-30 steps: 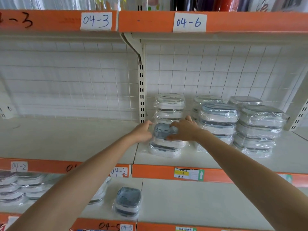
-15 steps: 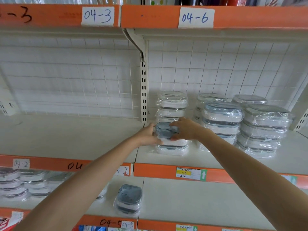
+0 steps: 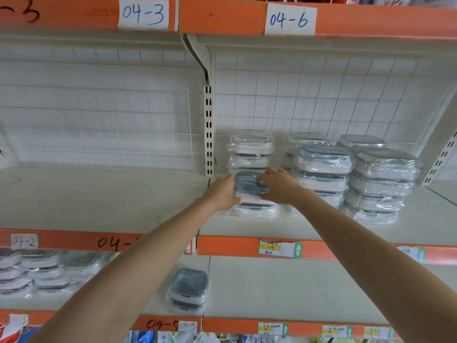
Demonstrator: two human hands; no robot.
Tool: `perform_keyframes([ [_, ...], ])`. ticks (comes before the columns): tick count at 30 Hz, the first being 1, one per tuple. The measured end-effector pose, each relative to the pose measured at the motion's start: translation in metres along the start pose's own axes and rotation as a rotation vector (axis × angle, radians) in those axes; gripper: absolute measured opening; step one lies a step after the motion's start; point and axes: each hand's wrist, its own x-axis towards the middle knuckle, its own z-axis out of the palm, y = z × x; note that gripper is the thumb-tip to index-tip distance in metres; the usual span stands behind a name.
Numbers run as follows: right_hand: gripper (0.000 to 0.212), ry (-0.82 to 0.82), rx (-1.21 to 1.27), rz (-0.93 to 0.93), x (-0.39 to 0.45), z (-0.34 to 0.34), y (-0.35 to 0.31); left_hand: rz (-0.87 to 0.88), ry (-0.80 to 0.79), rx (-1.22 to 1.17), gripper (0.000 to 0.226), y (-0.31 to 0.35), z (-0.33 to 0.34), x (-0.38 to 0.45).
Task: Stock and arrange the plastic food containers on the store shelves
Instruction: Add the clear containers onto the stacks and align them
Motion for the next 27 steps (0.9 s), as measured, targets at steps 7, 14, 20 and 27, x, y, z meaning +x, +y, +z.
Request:
perform_keyframes([
  [7,0.049,0.130,-0.024,-0.206,-0.008,-0.008,-0.047,0.092,-0.001,0.286,0.050,-0.026,-0.015,-0.038],
  [14,0.042,0.061,0.006,-0.427,-0.018,0.000,-0.133,0.041,0.033,0.483,0.028,-0.086,-0.051,-0.106],
  [20,0.037,0.011,0.090,-0.631,-0.040,0.036,-0.199,-0.013,0.016,0.559,0.012,-0.128,-0.061,-0.179],
  [27,0.046,-0.284,0.116,-0.672,-0.060,0.121,-0.224,-0.134,-0.203,0.536,0.030,-0.176,-0.016,-0.234],
])
